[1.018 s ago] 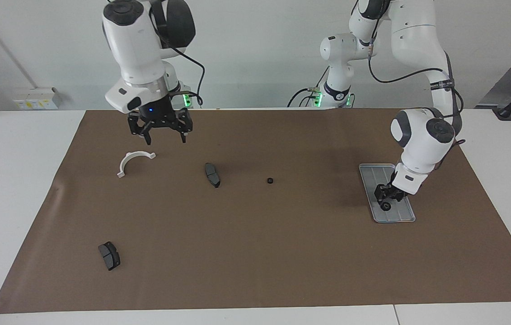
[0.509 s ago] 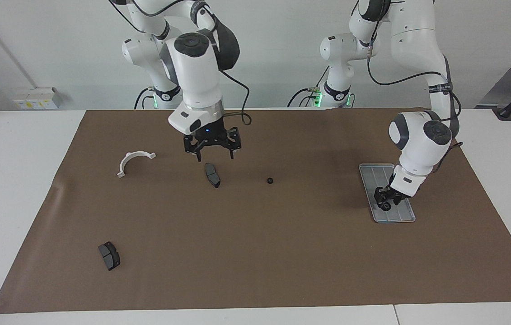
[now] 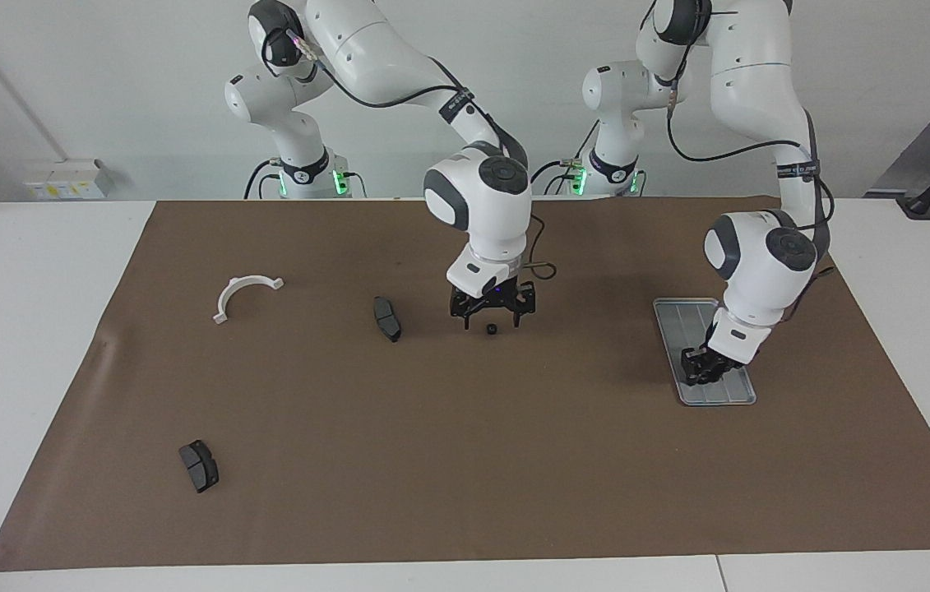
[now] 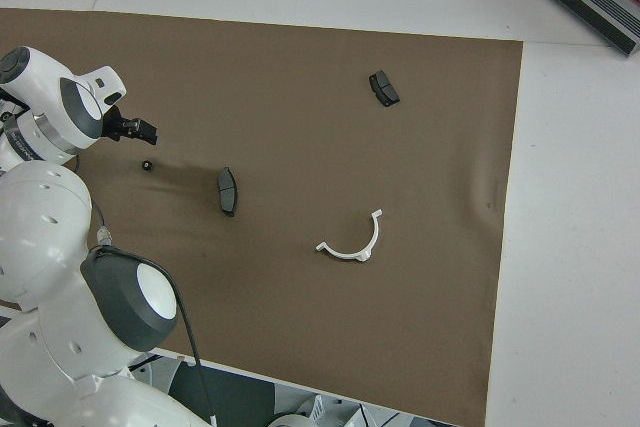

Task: Place bearing gear from tray to pile

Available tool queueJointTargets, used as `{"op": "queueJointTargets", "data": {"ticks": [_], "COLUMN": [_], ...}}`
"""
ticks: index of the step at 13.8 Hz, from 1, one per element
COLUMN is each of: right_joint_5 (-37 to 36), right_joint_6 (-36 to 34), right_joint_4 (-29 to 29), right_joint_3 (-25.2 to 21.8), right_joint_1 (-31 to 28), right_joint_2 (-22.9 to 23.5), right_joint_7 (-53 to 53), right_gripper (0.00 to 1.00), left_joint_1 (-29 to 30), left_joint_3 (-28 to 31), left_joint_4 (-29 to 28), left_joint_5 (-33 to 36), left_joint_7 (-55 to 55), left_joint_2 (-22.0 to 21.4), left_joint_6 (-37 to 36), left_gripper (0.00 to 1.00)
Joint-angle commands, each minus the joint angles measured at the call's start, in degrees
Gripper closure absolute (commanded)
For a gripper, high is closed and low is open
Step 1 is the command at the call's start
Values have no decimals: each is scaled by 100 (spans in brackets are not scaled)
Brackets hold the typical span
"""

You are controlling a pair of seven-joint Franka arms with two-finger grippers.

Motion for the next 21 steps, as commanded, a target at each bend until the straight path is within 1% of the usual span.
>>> {"op": "queueJointTargets", "data": {"ticks": [1, 2, 3, 4, 5, 6, 8, 9, 11, 12, 14, 16, 21], "right_joint_5": [-81, -81, -72, -72, -28, -2, 7, 16, 51, 51, 51, 51, 51], "right_joint_6": [96, 167, 176, 176, 246, 316, 334, 369, 465, 605, 774, 783, 721], "right_joint_4": [-47, -170, -328, -477, -583, -680, -804, -813, -822, -865, -962, -1023, -1103], "right_joint_3": [-5, -5, -5, 4, 12, 21, 21, 21, 21, 21, 30, 56, 118], "right_joint_1": [11, 63, 107, 125, 116, 125, 125, 125, 125, 125, 125, 125, 125], "right_joint_2": [63, 63, 28, -15, -51, -86, -121, -121, -121, -121, -121, -165, -192], "right_joint_7": [69, 95, 104, 130, 139, 148, 148, 157, 235, 288, 359, 368, 376], "right_gripper": [0, 0, 0, 4, 14, 19, 26, 33, 35, 37, 40, 47, 48], "left_joint_1": [65, 65, 65, 65, 65, 65, 48, 13, -66, -188, -522, -943, -1718], "left_joint_3": [-38, -38, -38, -38, -38, -38, -38, -46, -47, -47, -38, -38, -38], "left_joint_4": [-133, -142, -134, -134, -90, -38, 216, 462, 928, 1052, 1106, 1114, 1114], "left_joint_5": [27, 27, 27, 27, 27, 27, 27, 10, -156, -296, -350, -333, -298], "left_joint_7": [20, 20, 20, 20, 20, 20, 11, -15, -173, -348, -909, -1699, -3124], "left_joint_2": [-41, -41, -41, -41, -41, -41, -23, 3, 91, 91, 65, 65, 56], "left_joint_6": [44, 35, 18, 17, -44, -140, -438, -744, -1246, -1387, -1503, -1503, -1451], "left_gripper": [58, 62, 68, 73, 75, 76, 77, 77, 77, 77, 77, 77, 77]}}
